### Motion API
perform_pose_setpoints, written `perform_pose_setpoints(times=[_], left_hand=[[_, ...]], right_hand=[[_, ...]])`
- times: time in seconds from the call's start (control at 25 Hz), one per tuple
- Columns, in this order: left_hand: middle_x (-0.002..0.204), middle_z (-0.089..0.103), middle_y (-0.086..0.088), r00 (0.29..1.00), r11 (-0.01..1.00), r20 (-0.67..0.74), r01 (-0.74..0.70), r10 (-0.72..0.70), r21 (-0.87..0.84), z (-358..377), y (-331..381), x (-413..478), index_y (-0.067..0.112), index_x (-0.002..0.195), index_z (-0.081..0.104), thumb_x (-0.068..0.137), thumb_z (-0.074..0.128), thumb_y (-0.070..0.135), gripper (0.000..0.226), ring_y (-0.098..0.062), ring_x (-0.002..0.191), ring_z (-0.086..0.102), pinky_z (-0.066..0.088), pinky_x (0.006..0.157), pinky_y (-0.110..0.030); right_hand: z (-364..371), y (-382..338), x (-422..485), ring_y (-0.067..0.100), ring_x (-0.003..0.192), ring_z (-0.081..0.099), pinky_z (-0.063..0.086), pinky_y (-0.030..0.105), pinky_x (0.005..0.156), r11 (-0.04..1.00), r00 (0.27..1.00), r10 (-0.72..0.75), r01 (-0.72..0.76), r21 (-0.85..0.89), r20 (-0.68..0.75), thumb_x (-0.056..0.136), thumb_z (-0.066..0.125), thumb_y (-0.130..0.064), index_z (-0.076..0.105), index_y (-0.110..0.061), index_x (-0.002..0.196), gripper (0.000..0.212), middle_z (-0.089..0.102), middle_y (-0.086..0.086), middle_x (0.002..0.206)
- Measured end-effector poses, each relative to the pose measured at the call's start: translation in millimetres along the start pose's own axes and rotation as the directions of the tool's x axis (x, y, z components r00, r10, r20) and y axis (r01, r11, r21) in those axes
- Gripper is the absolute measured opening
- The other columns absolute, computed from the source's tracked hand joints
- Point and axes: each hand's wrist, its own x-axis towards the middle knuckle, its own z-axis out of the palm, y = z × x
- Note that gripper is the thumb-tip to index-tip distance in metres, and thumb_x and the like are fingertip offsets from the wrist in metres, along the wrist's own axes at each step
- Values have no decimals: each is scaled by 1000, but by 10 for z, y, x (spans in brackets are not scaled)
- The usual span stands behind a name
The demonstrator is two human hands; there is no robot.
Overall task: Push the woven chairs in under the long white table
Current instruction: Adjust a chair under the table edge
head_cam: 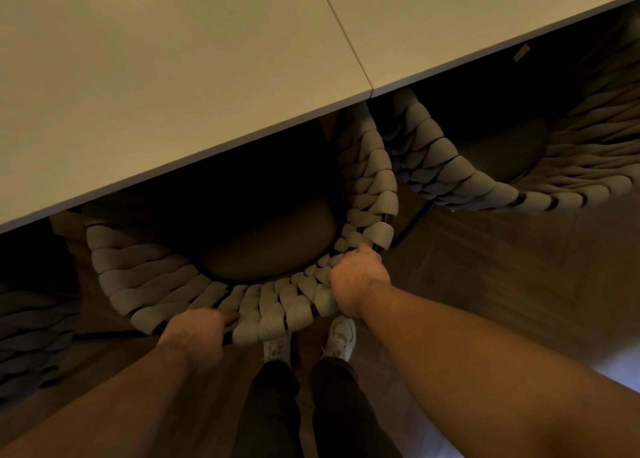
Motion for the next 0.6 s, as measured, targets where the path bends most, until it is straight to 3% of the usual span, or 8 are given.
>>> perform_pose_setpoints(times=[0.2, 0.36, 0.6], left_hand=[[143, 59, 6, 999, 1000, -41, 14, -14, 6, 103, 109, -93, 48, 161, 30, 98, 56, 20, 73, -17, 123, 61, 54, 102, -36], [146, 58, 3, 999, 999, 5, 42, -42, -6, 19, 53, -30, 51, 160, 28, 98, 56, 19, 75, -20, 123, 61, 56, 101, -37], [146, 58, 2, 1000, 999, -26, 18, -17, 43, 11, 101, -59, 48, 160, 31, 100, 55, 19, 71, -21, 127, 58, 47, 112, -40]], right_hand=[[99, -83, -92, 28, 116, 56, 28, 52, 116, 1000, 999, 22, -22, 3, -40, 106, 52, -36, 68, -24, 115, 22, 67, 3, 116], [-7, 1, -35, 25, 110, 58, 35, 47, 107, 1000, 998, 13, -12, 16, -64, 106, 53, -36, 64, -25, 105, 16, 64, 0, 107], [48, -35, -42, 26, 118, 56, 30, 49, 112, 999, 995, 42, -40, 33, -94, 101, 57, -37, 66, -28, 125, 27, 67, 1, 122]])
